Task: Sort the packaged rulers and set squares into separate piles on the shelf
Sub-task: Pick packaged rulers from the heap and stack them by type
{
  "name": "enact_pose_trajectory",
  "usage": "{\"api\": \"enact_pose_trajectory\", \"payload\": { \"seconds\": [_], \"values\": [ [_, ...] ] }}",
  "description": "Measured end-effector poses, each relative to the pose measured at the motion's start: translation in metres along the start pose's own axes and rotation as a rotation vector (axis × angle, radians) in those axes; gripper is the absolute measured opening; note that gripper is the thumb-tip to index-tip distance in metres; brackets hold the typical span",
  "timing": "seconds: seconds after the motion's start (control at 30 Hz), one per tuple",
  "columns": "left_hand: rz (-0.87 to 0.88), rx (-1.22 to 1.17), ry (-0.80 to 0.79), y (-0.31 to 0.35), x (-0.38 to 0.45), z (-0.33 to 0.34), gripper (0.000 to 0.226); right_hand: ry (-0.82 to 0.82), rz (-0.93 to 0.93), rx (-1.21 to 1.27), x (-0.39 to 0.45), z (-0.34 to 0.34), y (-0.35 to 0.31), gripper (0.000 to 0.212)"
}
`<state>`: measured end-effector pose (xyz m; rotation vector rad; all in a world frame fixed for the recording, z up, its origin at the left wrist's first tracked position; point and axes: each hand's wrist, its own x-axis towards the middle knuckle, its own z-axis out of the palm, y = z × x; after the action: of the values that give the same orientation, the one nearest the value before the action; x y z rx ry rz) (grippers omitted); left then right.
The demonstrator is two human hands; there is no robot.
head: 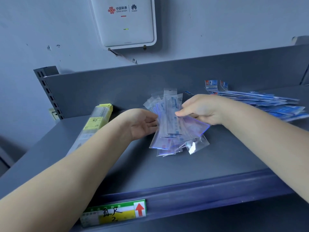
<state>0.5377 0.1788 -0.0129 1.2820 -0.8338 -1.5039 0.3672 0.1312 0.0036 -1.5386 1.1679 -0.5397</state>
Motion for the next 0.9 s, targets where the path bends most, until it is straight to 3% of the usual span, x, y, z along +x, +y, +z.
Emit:
{"api": "enact_pose_trajectory", "payload": {
  "seconds": [0.07,0.2,0.4,0.67,0.9],
  "values": [
    [0.028,0.095,0.017,-0.001,0.002,0.001,0.026,-0.029,-0.016,-0.021,0.001,0.001,0.001,0.003],
    [0.101,0.264,0.011,0.005,0.002,-0.003,0.032,-0.075,-0.055,-0.027,0.002,-0.001,0.004,0.005],
    [-0.074,0.111,-0.079,0.018,-0.005,-0.011,0.021,-0.05,-0.054,-0.022,0.003,0.001,0.003,0.007],
    [-0.142,0.229,-0.067,0.026,0.003,-0.007,0.01,-0.061,0.01,-0.035,0.007,0.002,-0.007,0.01],
    [-0.192,0.248,-0.026,0.033,0.007,-0.002,0.016,-0.046,0.009,0.026,0.011,0.0,-0.005,0.021]
  ]
}}
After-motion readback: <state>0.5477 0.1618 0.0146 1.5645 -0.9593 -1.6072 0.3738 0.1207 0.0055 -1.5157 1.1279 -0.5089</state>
